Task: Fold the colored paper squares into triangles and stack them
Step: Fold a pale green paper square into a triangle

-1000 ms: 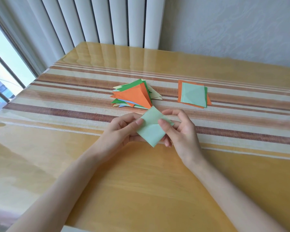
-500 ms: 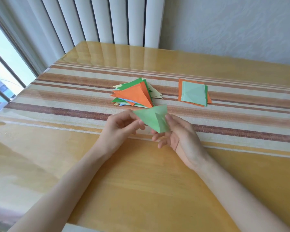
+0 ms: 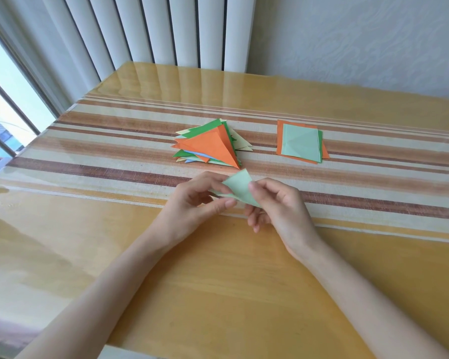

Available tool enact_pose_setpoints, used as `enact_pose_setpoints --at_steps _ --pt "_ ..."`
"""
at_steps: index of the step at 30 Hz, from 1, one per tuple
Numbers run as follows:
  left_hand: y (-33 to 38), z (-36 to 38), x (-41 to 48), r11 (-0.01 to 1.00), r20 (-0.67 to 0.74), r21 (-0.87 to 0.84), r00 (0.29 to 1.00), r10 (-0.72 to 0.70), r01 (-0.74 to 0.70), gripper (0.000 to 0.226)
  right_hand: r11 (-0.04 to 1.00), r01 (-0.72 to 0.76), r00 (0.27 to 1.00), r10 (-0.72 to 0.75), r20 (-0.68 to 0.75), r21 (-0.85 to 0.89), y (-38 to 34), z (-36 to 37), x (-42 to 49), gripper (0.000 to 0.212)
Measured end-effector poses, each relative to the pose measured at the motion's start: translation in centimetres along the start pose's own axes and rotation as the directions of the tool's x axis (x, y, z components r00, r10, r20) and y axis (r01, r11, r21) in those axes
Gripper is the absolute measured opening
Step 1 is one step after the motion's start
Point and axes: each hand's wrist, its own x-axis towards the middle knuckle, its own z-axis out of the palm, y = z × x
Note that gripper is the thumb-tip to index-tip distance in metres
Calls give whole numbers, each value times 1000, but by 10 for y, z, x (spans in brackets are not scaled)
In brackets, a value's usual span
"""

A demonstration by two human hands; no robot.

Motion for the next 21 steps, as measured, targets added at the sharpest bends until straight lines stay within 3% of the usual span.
enact_pose_setpoints --at_steps 2,5,7,10,12,16,18,21 --pt "0 1 2 1000 -101 6 995 -20 21 16 1000 -9 998 7 59 28 -1 1 -2 30" --pt "5 1 2 997 -167 -35 983 -70 65 21 999 27 997 -24 72 -44 1 4 -2 8" --pt "7 0 1 989 -170 -72 976 -136 126 27 995 43 999 -41 24 -88 5 6 1 10" --pt "5 -3 2 984 -135 69 979 -154 164 15 988 64 997 -70 -36 -138 9 9 4 17" --pt "-1 -6 6 961 -191 194 968 -160 197 20 968 74 994 -91 -62 -240 9 13 11 21" --pt "-8 -16 24 896 -303 385 948 -102 220 10 855 70 968 -181 -171 -513 16 18 40 7" --pt "-9 -19 34 844 -333 496 942 -35 206 5 783 50 944 -241 -228 -620 16 20 54 10" --pt "-18 -21 50 698 -334 691 939 78 188 14 561 -31 921 -305 -241 -827 13 28 71 19"
